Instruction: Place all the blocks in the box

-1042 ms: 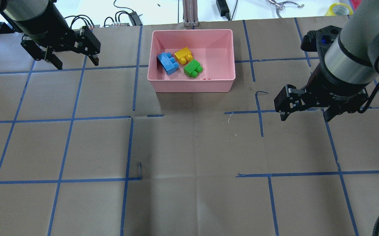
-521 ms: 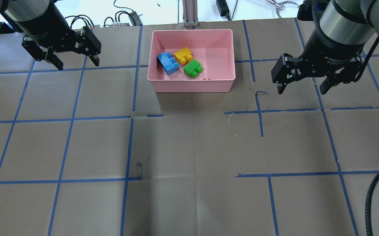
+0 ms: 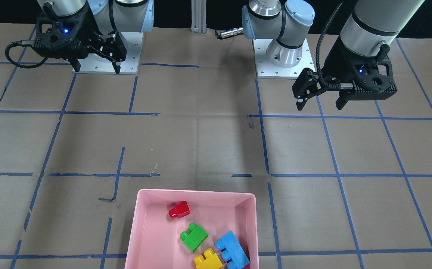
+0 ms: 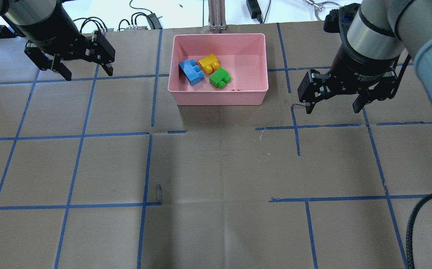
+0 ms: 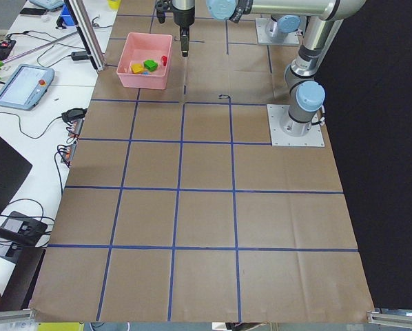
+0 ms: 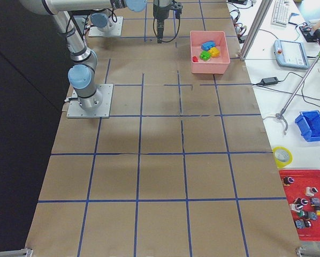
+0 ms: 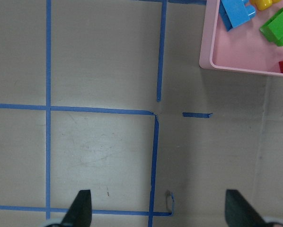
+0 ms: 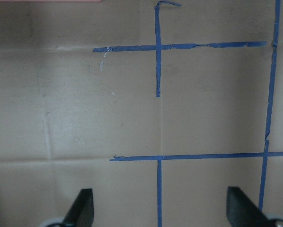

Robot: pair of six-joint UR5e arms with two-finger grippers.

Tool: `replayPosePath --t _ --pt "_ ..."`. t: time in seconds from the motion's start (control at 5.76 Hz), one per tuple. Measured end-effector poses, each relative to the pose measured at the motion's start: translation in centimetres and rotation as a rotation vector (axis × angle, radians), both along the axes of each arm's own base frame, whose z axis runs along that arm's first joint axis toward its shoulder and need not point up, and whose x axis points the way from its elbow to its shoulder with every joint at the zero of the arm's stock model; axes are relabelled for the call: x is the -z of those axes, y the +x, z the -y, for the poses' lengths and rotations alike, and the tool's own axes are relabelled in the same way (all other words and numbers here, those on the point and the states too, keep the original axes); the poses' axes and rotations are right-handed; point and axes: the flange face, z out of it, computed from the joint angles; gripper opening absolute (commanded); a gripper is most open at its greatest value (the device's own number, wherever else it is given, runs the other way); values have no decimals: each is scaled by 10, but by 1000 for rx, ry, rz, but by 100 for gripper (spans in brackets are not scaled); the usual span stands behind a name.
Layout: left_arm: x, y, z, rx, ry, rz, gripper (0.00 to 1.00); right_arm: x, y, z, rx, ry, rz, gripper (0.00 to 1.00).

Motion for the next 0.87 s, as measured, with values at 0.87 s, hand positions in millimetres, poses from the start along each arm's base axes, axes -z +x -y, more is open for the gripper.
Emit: replayPosePath --t 0.87 --pt "2 1 4 2 -8 10 100 4 2 1 -5 1 2 100"
